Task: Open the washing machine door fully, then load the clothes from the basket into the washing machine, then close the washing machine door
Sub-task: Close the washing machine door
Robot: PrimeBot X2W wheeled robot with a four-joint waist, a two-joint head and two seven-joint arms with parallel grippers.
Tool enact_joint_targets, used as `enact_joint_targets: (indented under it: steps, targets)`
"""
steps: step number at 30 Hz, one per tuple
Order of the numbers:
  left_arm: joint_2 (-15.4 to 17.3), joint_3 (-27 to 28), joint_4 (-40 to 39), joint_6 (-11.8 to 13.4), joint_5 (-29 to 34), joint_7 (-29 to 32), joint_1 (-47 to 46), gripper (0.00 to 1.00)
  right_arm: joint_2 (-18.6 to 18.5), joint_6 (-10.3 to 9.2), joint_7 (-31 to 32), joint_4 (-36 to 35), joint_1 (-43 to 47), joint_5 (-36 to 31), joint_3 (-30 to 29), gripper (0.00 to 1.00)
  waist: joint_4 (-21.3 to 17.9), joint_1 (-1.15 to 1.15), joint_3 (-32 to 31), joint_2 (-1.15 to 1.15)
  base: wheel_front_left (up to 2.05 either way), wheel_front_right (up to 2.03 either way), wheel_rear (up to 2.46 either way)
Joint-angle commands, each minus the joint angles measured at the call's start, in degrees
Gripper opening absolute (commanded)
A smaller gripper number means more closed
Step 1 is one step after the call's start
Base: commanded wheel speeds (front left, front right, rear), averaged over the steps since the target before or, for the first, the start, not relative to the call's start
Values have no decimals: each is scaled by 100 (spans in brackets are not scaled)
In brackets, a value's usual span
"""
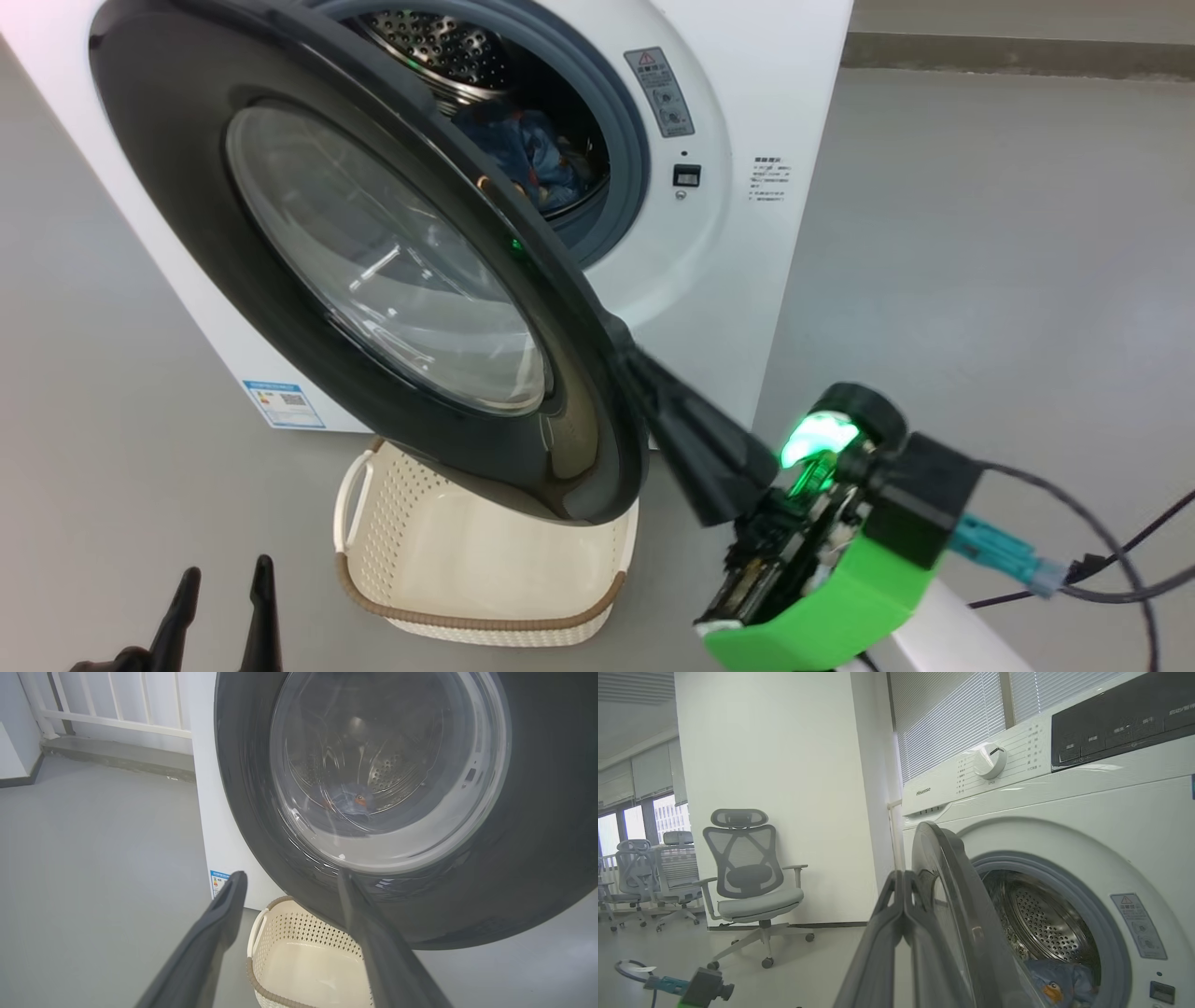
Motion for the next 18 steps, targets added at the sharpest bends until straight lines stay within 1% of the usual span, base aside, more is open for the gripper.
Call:
enact_joint_targets:
  steps: [1, 5, 8, 18]
  targets:
    - [33, 176, -116, -14, -38, -38, -64, 100, 125, 8, -27, -19, -6, 119, 189, 0, 41, 0, -6, 0, 0, 0, 0]
    - [8, 150, -112, -14, -48, -38, -55, 100, 161, 8, -27, 345, 137, 283, 527, 0, 115, 0, -8, 0, 0, 0, 0]
    - [-13, 122, -104, -14, -65, -38, -53, 100, 165, 8, -27, 756, 240, 423, 766, 0, 202, 0, 12, 0, 0, 0, 0]
    - [-97, 31, -76, -14, -110, -38, -163, 100, 101, 8, -27, 1572, 273, 557, 895, 0, 434, 0, 238, 0, 0, 0, 0]
